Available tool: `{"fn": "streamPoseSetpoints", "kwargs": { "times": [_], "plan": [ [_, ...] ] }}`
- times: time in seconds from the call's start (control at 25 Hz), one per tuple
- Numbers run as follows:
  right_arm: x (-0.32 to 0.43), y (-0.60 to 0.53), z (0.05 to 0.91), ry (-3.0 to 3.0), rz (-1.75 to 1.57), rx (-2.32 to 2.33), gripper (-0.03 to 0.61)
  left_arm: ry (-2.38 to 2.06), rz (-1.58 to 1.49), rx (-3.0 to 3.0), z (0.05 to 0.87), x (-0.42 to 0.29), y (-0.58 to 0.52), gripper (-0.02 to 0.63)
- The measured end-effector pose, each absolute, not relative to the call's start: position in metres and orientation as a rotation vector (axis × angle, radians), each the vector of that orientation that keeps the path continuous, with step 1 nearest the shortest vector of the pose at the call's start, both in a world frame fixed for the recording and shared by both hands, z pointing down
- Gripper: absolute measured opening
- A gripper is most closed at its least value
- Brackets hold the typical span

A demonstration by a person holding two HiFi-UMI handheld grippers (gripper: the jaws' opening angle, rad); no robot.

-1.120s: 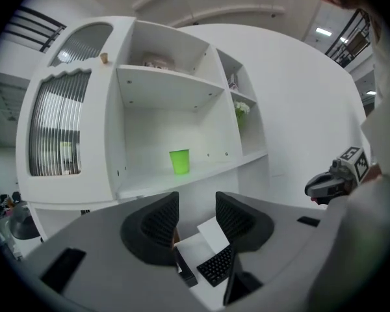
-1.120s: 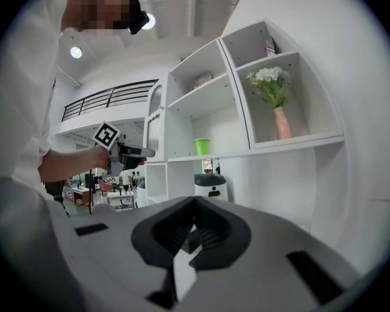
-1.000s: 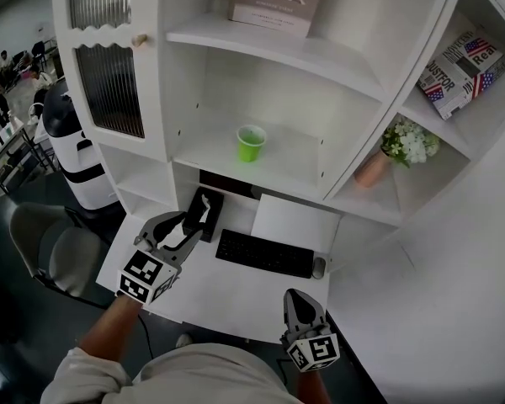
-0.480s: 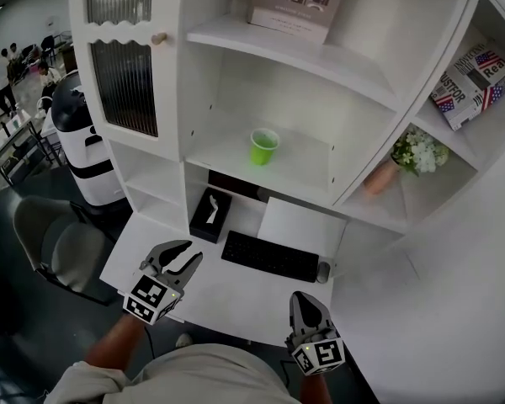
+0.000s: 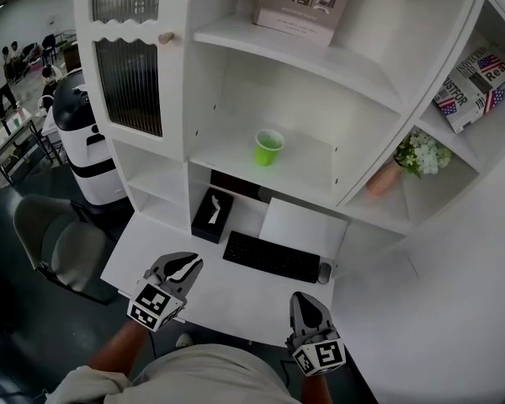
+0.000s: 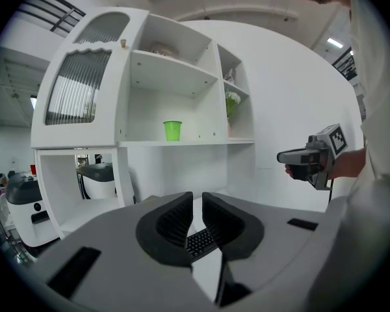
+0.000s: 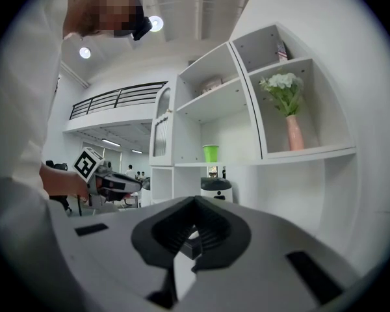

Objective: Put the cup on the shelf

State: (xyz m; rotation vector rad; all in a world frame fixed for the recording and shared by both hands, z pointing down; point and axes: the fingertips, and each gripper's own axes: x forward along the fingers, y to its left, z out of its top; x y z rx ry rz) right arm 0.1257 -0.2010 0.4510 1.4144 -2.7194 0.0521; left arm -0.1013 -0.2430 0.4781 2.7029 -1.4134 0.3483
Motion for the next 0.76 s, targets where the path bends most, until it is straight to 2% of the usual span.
{"fn": "streamPoseSetpoints", "kwargs": {
  "times": [0.44,0.76],
  "plan": [
    [0.118,-0.196,0.451,-2.720,0.036,1.389,0.003,-1.373,0.359,2.712,0.487,-0.096,-0.235,0.005],
    [0.114,-0.194,0.447,-2.727,0.015,1.384,0.003,-1.361,0.373,2.722,0.487,-0.096,-0.233,0.000]
  ]
}}
